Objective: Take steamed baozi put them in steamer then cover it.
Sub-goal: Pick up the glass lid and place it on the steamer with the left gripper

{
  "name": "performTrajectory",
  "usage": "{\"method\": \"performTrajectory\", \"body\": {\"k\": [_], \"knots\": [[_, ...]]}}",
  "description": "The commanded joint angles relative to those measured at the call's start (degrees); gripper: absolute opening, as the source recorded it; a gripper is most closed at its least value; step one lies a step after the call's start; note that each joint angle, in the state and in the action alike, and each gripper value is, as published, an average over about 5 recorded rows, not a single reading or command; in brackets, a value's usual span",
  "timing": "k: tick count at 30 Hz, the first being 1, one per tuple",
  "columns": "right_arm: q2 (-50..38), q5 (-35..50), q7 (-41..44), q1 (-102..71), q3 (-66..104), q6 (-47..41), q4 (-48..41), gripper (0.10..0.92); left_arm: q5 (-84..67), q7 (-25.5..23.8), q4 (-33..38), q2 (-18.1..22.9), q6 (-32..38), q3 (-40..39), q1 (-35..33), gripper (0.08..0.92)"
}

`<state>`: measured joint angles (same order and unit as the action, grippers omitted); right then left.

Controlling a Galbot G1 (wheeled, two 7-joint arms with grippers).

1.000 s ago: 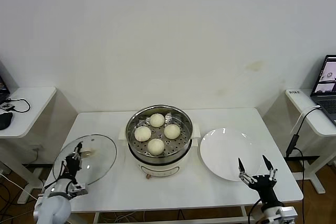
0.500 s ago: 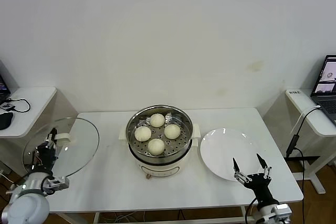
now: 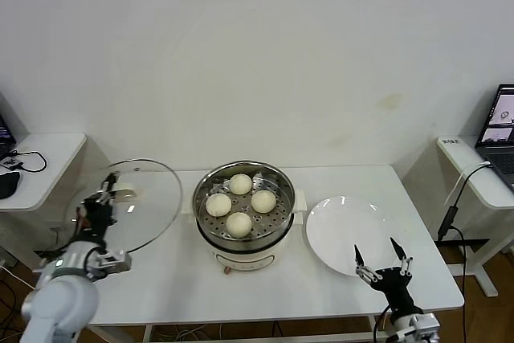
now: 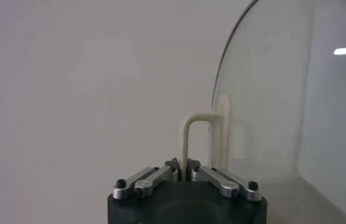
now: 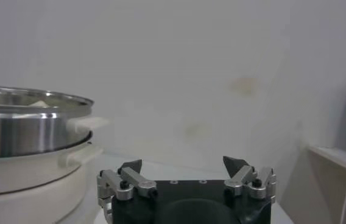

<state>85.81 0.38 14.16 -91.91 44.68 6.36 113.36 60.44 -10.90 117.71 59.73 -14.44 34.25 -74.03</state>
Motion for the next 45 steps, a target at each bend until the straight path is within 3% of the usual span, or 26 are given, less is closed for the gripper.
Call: {"method": "performTrajectory", "body": {"k": [1,19,28,45], "knots": [[0.6,-5.6,-0.7,0.2,-0.3,-0.1,0.1,0.823,9.2,-7.3,1.5,3.7,-5.2,-16.7,10.4,0.147],[1.2,-7.4,-0.8,1.8,-1.8,0.2,-3.1,0.823,25.0,-10.6,-9.3,23.1,-6.2,-26.2,21.0,0.147],[1.4,-8.0,-0.7,1.6,-2.2,0.5,-3.5,0.823,28.0,-10.4,-13.5,27.2,-6.2,-27.3,21.2,0.147],[1.1,-8.2,-0.6,1.2,-2.4,0.7,-3.6,0.823,31.8,-9.5,-17.7,30.0,-5.0,-26.1,19.4,0.147]]}}
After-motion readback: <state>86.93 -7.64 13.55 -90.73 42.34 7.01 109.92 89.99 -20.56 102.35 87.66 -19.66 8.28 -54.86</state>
